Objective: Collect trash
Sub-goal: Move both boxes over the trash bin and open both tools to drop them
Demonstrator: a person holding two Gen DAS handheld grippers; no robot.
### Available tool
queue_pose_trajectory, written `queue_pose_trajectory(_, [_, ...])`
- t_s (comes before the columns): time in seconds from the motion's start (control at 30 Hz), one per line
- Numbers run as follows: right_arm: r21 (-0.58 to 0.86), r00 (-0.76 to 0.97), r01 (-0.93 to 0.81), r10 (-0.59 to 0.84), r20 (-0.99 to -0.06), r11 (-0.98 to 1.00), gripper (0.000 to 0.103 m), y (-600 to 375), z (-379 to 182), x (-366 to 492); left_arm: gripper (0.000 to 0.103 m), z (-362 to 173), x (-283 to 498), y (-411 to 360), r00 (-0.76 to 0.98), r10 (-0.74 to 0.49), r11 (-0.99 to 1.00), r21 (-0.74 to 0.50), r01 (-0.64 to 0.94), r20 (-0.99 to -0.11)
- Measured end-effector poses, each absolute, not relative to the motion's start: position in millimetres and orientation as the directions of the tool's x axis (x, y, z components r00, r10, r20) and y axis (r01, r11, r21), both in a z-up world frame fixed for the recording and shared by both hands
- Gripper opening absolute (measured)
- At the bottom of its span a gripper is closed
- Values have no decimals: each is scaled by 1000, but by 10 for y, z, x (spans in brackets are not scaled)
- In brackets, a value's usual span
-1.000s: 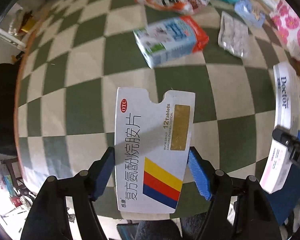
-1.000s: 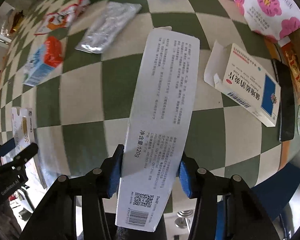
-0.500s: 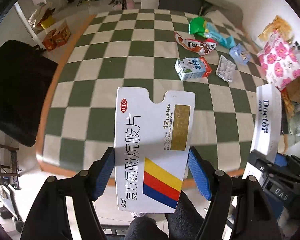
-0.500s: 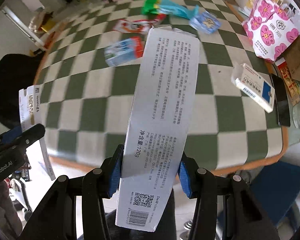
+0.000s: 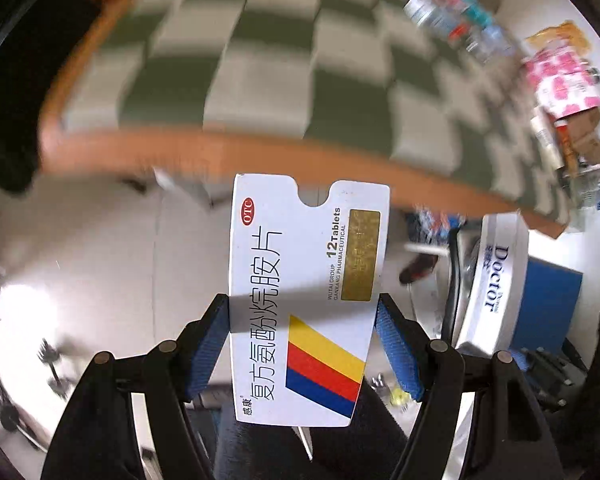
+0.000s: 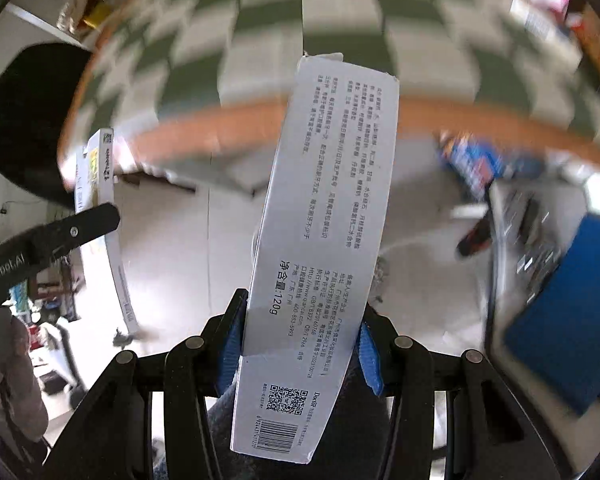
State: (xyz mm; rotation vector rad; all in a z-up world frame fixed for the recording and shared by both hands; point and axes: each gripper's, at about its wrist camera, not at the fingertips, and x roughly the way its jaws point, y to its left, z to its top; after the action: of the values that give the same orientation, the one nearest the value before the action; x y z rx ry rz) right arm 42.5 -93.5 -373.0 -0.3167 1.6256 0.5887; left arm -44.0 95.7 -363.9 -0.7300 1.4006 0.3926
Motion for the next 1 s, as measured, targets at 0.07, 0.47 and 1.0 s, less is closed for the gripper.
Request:
queue_pose_trajectory(0.07, [207, -208, -510, 114, -971, 835, 51, -968, -4141, 338, 70, -4084, -481, 970, 123, -222, 700, -246, -670, -967])
queue_pose_trajectory(0.47, [290, -427, -506, 57, -902, 812, 51, -881, -6885, 271, 70, -6727, -418, 1001, -30, -346, 645, -215, -733, -938])
queue_pose_trajectory(1.0, [220, -379, -642, -55, -924, 734, 103, -677, -7960, 160, 103, -7086, -787, 1111, -59, -150, 661, -56, -748, -987])
